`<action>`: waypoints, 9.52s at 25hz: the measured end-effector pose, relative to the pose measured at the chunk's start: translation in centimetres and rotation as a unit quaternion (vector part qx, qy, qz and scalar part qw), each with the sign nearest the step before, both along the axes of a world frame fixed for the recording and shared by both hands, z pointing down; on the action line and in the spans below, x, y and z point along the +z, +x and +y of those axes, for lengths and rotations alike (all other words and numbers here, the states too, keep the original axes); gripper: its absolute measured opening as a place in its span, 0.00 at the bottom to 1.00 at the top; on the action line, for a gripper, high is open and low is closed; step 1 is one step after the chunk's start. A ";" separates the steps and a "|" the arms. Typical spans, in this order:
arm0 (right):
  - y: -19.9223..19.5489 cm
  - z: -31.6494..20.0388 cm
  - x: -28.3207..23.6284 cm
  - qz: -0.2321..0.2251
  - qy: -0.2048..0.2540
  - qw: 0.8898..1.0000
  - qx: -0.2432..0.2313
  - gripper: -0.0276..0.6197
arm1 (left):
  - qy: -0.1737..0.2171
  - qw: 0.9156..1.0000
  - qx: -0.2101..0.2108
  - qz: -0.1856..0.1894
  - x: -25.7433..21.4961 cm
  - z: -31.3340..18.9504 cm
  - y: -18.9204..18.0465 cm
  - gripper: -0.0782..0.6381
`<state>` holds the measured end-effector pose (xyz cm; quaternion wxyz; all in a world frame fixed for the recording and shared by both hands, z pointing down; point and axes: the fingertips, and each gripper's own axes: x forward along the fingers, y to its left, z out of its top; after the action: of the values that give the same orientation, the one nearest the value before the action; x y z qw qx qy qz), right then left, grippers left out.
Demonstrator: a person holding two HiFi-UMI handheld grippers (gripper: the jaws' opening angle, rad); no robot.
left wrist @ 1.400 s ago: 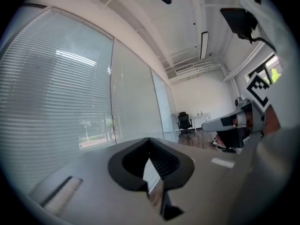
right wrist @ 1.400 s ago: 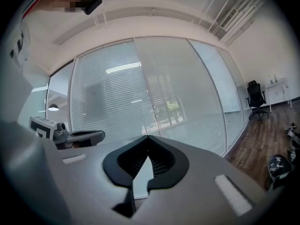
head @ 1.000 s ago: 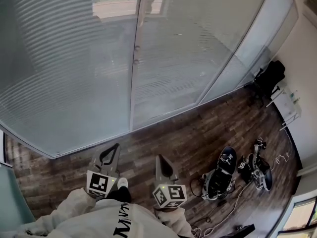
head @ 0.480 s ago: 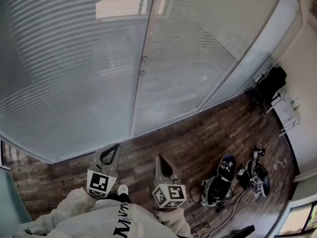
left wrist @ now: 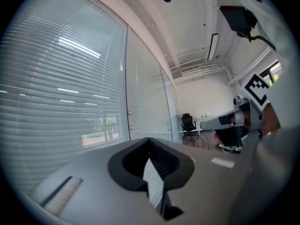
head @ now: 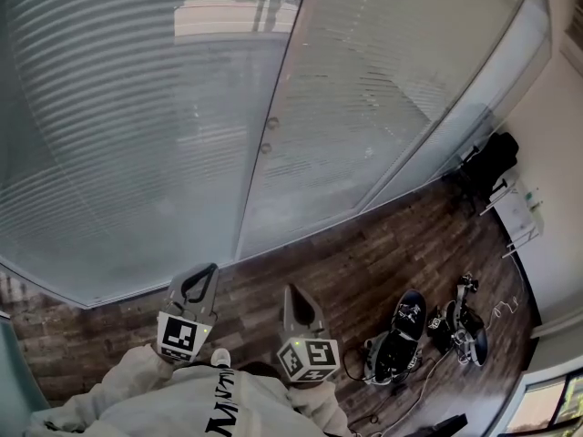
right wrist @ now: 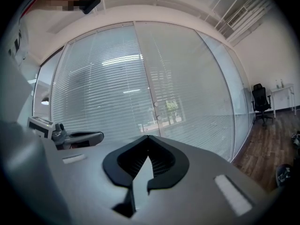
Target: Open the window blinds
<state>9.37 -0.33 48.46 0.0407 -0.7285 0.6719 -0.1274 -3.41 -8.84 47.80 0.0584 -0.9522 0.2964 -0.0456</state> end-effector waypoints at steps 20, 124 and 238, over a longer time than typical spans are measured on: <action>1.9 -8.6 0.2 -0.001 0.001 0.998 -0.060 0.05 | 0.001 0.998 -0.061 -0.006 0.1 -6.7 0.9 0.11; 7.7 -30.0 -6.5 -0.646 0.046 0.751 -0.127 0.21 | -0.018 0.992 -0.128 -0.008 1.9 -19.0 7.2 0.11; 4.5 -28.8 -8.0 -0.012 -0.008 0.982 -0.188 0.24 | -0.015 0.991 -0.129 -0.011 1.5 -19.1 8.5 0.11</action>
<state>13.92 -29.15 40.42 0.0184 -0.5878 0.7954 -0.1467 5.05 -27.95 49.33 0.0405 -0.9061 0.4156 -0.0676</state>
